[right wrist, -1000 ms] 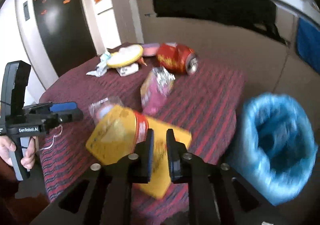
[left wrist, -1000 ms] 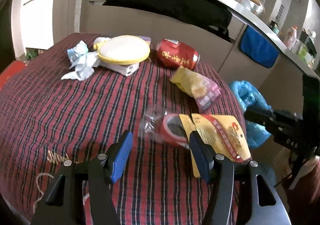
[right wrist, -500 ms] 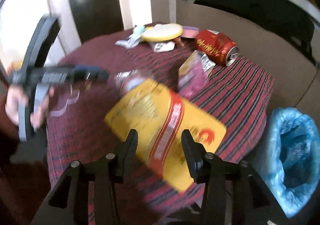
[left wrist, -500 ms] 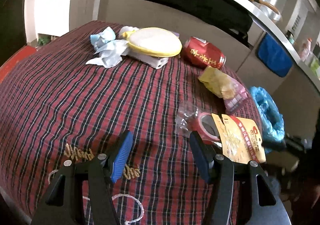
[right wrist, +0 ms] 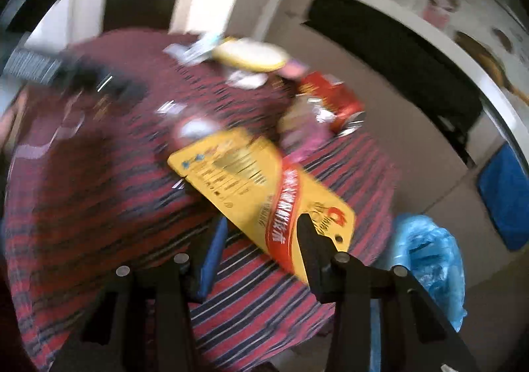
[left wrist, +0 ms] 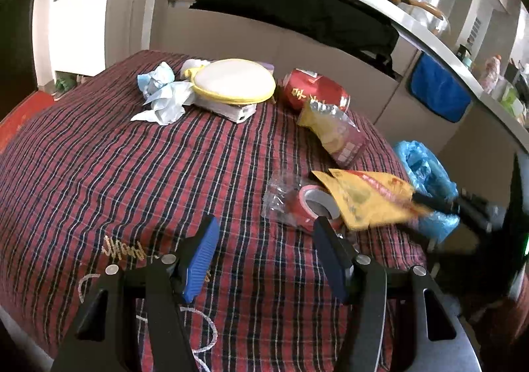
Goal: Collect trash
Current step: 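Grasp the yellow card with the right tool and lift it, then grasp the tape roll in clear bag with the left tool while the right tool holds the card, then carry both items over the blue bin and open both tools to drop them, then move both tools back toward the table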
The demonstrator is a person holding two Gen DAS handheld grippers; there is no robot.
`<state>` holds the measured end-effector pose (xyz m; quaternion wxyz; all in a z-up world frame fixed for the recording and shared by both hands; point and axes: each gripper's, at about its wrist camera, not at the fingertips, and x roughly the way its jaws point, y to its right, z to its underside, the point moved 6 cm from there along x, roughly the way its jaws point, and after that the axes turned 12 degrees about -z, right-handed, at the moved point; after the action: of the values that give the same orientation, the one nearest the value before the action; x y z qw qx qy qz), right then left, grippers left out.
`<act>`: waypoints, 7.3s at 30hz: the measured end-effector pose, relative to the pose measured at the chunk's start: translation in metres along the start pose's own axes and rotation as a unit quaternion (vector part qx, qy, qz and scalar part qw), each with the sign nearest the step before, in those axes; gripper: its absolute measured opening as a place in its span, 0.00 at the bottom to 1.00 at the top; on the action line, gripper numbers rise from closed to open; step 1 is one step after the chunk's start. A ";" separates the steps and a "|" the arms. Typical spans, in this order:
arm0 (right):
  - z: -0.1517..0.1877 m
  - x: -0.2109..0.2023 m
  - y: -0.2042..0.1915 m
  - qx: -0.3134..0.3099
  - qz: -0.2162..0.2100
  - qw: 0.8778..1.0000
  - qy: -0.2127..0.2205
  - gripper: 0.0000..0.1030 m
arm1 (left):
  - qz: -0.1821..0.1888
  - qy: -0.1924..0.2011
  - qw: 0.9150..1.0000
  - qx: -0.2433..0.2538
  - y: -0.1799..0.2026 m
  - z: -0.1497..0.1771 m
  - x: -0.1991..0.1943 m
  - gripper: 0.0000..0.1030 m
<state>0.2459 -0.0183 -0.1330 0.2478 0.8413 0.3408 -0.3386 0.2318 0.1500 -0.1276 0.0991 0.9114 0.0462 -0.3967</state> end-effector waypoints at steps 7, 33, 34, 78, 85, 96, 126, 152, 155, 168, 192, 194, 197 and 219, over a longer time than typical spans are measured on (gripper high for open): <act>-0.023 0.008 0.072 0.155 -0.070 0.985 0.037 0.34 | 0.012 -0.008 1.000 0.020 0.016 0.001 0.010 0.58; -0.048 -0.018 0.088 0.232 -0.127 0.960 0.087 0.00 | 0.024 -0.042 0.999 -0.022 0.050 -0.002 0.028 0.58; -0.042 -0.020 0.091 0.238 -0.125 0.959 0.088 0.00 | 0.012 -0.048 0.998 -0.045 0.048 -0.003 0.031 0.58; 0.040 -0.010 0.095 0.306 -0.142 0.940 0.053 0.02 | 0.118 -0.096 0.987 -0.058 0.107 -0.032 0.059 0.22; 0.051 0.010 0.076 0.319 -0.170 0.932 0.034 0.01 | 0.111 -0.117 0.986 -0.037 0.098 -0.018 0.064 0.43; 0.057 0.004 0.080 0.327 -0.168 0.929 0.046 0.01 | 0.083 -0.109 0.989 -0.049 0.109 -0.017 0.070 0.18; -0.018 -0.038 0.069 0.235 -0.079 0.964 0.097 0.00 | -0.078 0.106 0.990 0.054 0.027 -0.056 -0.033 0.15; 0.032 -0.184 0.197 0.257 0.130 0.939 0.190 0.00 | 0.088 0.165 0.971 0.149 0.281 -0.088 -0.048 0.15; 0.051 -0.187 0.215 0.275 0.139 0.933 0.185 0.00 | 0.099 0.154 0.969 0.164 0.309 -0.083 -0.036 0.15; 0.097 -0.152 0.254 0.332 0.122 0.921 0.163 0.00 | 0.117 0.101 0.972 0.176 0.343 -0.076 0.027 0.15; 0.119 -0.083 0.272 0.350 0.100 0.926 0.103 0.21 | 0.132 0.032 0.979 0.154 0.346 -0.078 0.084 0.58; 0.118 -0.087 0.269 0.345 0.109 0.926 0.107 0.37 | 0.120 0.044 0.981 0.149 0.339 -0.082 0.078 0.58; 0.115 -0.095 0.266 0.343 0.119 0.925 0.113 0.40 | 0.094 0.061 0.983 0.142 0.322 -0.089 0.069 0.58; -0.029 -0.031 0.133 0.199 -0.039 0.974 0.103 0.41 | -0.078 0.104 0.992 0.004 0.021 -0.098 0.030 0.58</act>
<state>0.3395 -0.0980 -0.0670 0.0254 0.8899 0.3229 -0.3211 0.3257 0.1512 -0.0809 0.0591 0.9415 0.1259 -0.3069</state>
